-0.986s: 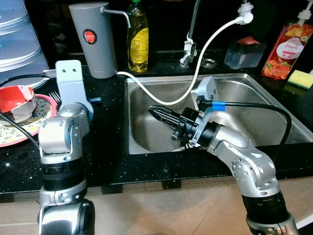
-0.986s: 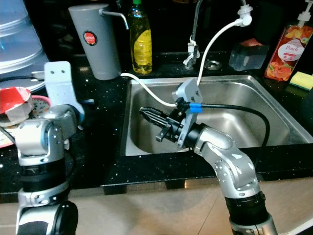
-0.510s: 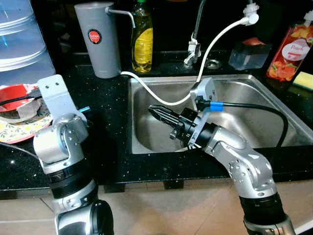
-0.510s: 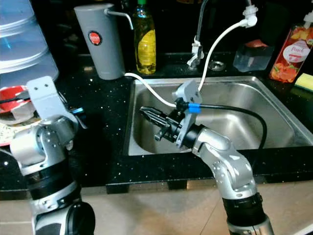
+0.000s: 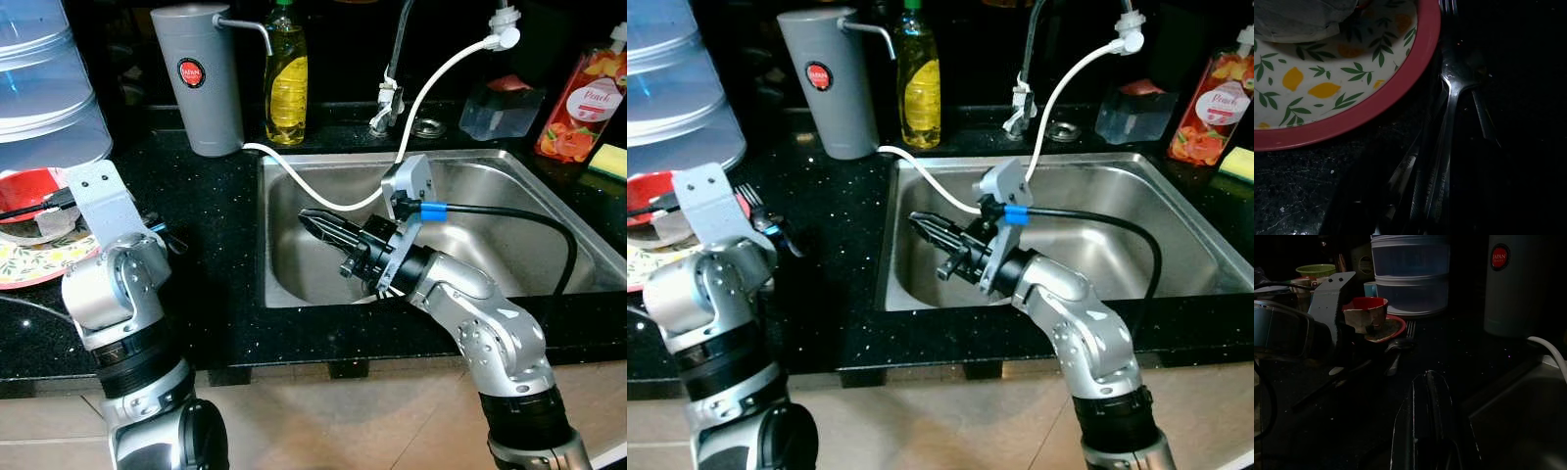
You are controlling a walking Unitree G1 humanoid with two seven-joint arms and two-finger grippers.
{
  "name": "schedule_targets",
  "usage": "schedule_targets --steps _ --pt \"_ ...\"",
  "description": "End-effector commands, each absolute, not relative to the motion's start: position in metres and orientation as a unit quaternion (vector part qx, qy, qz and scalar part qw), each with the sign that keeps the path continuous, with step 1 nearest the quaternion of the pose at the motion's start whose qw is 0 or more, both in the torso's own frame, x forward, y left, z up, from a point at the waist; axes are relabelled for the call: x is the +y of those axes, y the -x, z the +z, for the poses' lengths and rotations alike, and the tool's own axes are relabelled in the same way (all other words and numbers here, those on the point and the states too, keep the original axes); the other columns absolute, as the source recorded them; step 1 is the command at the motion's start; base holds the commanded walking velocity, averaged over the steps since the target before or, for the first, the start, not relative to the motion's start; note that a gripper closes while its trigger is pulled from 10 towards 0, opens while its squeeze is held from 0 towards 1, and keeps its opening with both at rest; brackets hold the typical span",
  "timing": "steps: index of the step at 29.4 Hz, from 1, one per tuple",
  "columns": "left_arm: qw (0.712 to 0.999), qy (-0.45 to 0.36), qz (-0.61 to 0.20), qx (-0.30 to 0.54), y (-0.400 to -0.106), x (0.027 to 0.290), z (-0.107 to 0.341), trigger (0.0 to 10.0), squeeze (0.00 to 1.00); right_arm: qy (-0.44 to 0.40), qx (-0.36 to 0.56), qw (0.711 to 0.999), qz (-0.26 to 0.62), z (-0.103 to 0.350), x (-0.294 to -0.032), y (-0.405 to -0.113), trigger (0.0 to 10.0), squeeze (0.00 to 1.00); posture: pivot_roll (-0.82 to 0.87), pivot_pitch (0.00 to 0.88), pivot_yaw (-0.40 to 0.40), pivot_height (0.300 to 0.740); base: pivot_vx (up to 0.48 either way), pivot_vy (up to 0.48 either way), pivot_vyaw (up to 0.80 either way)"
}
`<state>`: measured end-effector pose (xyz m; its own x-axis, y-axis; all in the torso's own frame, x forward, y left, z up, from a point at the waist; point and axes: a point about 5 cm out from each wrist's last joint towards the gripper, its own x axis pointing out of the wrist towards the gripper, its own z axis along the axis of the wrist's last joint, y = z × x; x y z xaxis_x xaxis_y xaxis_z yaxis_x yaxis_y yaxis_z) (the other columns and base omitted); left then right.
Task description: Kitchen organization
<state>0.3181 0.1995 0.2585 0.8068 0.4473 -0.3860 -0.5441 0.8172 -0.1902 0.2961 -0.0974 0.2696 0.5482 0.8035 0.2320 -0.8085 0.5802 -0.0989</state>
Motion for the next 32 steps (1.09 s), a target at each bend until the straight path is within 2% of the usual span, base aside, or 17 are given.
schedule_targets --steps 1,19,20,21,22,27,32 --pt "0.936 0.152 0.264 0.176 -0.319 0.199 0.254 0.0 0.00 -0.012 -0.128 0.883 0.452 0.268 -0.099 -0.296 10.0 0.00 -0.02 0.098 0.052 0.740 0.000 0.000 0.00" --pt "0.933 0.153 0.269 0.183 -0.319 0.201 0.248 0.0 0.00 -0.013 -0.127 0.885 0.447 0.269 -0.101 -0.297 10.0 0.00 -0.02 0.100 0.047 0.740 0.000 0.000 0.00" --pt "0.943 0.133 0.262 0.157 -0.322 0.201 0.257 9.1 0.00 -0.013 -0.127 0.885 0.447 0.269 -0.101 -0.297 10.0 0.00 -0.02 0.100 0.047 0.740 0.000 0.000 0.00" --pt "0.946 0.127 0.260 0.149 -0.323 0.201 0.260 10.0 0.00 -0.013 -0.127 0.885 0.447 0.269 -0.101 -0.297 10.0 0.00 -0.02 0.100 0.047 0.740 0.000 0.000 0.00" --pt "0.946 0.127 0.260 0.149 -0.323 0.201 0.260 10.0 0.00 -0.013 -0.127 0.885 0.447 0.269 -0.101 -0.297 10.0 0.00 -0.02 0.100 0.047 0.740 0.000 0.000 0.00" --pt "0.972 0.107 0.204 0.039 -0.327 0.187 0.299 10.0 0.00 -0.014 -0.128 0.886 0.445 0.269 -0.101 -0.298 10.0 0.00 -0.02 0.099 0.047 0.740 0.000 0.000 0.00" --pt "0.981 0.110 0.162 -0.002 -0.327 0.178 0.314 10.0 0.00 -0.014 -0.128 0.887 0.444 0.269 -0.101 -0.298 10.0 0.00 -0.02 0.099 0.047 0.740 0.000 0.000 0.00"
